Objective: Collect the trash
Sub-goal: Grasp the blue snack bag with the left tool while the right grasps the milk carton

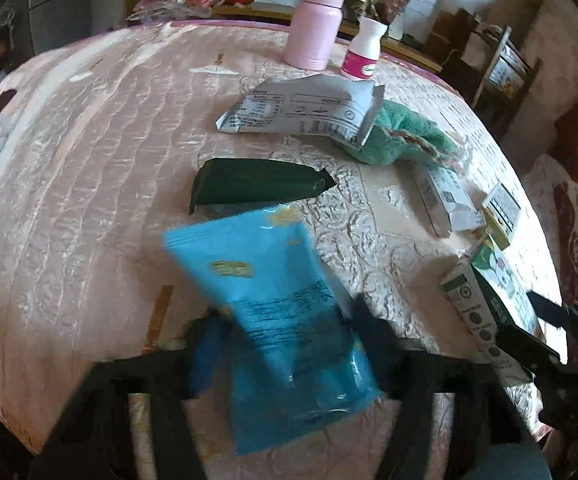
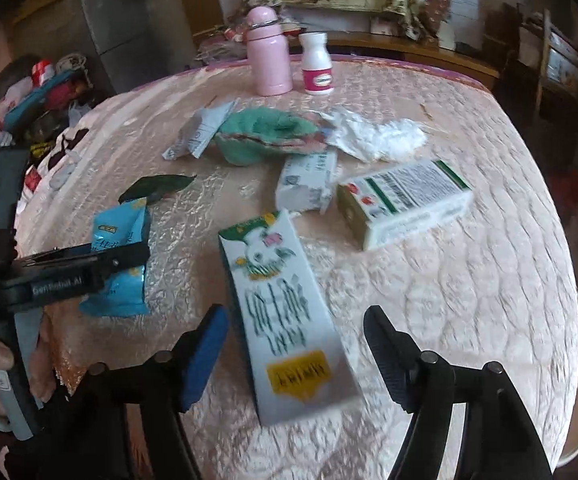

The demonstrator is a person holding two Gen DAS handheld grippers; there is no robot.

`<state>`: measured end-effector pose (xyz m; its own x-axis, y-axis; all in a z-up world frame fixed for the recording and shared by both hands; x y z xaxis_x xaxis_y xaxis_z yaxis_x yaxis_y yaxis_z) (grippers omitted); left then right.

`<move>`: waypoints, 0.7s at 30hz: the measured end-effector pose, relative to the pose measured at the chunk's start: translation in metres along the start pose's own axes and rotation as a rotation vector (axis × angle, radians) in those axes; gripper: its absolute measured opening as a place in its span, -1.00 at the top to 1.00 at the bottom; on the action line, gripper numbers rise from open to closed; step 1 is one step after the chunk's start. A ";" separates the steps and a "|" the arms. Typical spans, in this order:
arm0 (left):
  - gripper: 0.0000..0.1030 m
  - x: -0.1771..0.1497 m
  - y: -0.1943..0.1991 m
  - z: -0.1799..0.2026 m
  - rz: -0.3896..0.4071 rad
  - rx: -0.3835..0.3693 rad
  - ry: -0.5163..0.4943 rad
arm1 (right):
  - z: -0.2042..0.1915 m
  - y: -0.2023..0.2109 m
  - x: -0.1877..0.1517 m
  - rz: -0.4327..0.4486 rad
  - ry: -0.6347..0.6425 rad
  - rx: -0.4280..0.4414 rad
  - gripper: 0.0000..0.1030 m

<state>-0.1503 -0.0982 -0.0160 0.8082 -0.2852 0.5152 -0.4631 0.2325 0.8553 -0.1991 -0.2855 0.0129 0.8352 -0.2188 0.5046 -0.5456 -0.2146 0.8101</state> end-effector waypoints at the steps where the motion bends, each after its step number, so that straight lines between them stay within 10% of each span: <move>1: 0.05 -0.001 0.002 0.000 -0.001 -0.016 -0.002 | -0.003 -0.002 0.000 -0.007 0.012 0.004 -0.43; 4: 0.09 -0.003 0.010 0.003 0.007 -0.060 -0.003 | -0.005 -0.012 0.003 -0.004 0.012 -0.009 -0.17; 21: 0.10 0.032 0.052 0.111 0.121 -0.141 -0.227 | 0.056 0.075 0.006 0.189 -0.135 -0.075 -0.17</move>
<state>-0.1895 -0.1984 0.0514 0.6411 -0.4444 0.6257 -0.4832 0.3997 0.7790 -0.2385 -0.3567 0.0600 0.6991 -0.3745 0.6090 -0.6807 -0.0880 0.7273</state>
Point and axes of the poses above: each gripper's, at about its wrist camera, not at the fingertips, and y roughly against the way its jaws point, z to its right, x to its top, the point moved 4 cm from there along -y, roughly the way its jaws point, and after that the axes turned 15 degrees about -y, right-handed, at the moved point
